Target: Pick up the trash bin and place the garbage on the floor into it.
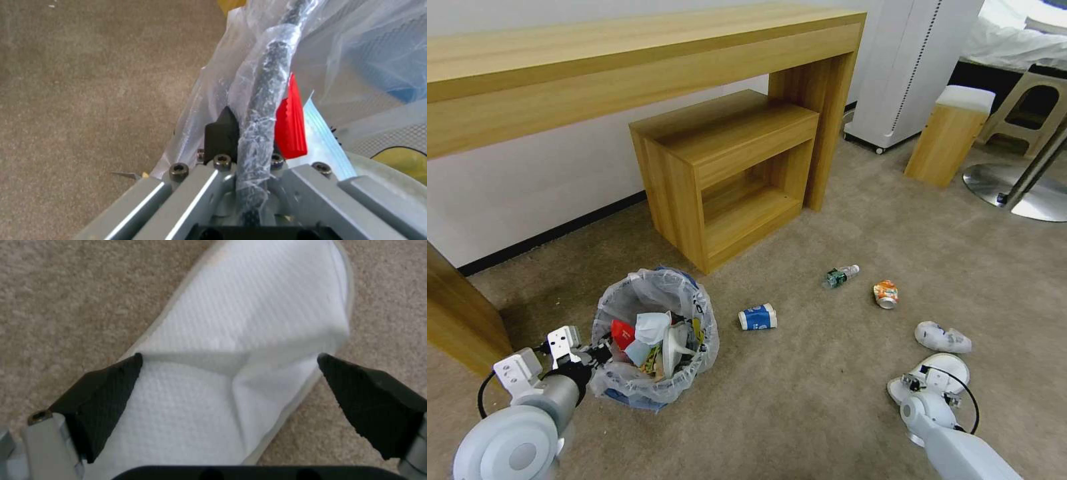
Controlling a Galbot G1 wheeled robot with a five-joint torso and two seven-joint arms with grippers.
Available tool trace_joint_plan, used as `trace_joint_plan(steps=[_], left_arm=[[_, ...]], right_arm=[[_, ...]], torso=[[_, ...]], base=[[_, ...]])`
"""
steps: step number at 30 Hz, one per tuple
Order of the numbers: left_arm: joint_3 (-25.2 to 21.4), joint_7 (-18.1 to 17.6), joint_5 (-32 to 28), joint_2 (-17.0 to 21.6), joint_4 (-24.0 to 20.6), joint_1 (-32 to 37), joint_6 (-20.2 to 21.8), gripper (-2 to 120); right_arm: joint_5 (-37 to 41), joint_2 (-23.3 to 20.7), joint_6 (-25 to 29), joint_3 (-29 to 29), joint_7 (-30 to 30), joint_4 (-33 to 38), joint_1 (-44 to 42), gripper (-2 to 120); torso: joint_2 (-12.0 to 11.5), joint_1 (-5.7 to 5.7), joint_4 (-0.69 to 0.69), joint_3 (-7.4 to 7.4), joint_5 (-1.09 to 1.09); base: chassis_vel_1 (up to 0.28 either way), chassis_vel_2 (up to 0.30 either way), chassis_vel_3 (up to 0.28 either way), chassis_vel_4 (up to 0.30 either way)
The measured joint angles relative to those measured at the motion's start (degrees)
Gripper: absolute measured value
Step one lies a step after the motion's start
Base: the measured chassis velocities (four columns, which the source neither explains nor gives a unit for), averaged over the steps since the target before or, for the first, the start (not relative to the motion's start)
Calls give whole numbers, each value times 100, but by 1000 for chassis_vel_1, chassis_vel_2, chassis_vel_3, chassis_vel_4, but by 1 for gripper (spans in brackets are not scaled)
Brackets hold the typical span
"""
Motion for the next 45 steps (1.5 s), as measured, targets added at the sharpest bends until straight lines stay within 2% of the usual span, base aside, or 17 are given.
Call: trace_joint_plan(steps=[17,27,32,45], left_arm=[[34,53,-4,23,130,-82,-24,0],[53,58,-17,34,211,-134,-29,0],[45,58,-16,31,211,-126,-30,0],[6,38,5,23,194,-48,-30,0]], right_arm=[[-123,264,85,-4,-116,-375,210,100],[-125,310,129,-2,-108,-342,194,100],[-48,336,135,-47,-114,-225,197,97],[146,237,77,10,-110,-15,213,99]], torso=[[1,0,-1,-1,-3],[0,0,-1,0,-1],[0,0,1,0,7],[0,0,0,0,0]], base=[[0,0,0,0],[0,0,0,0],[0,0,0,0],[0,0,0,0]])
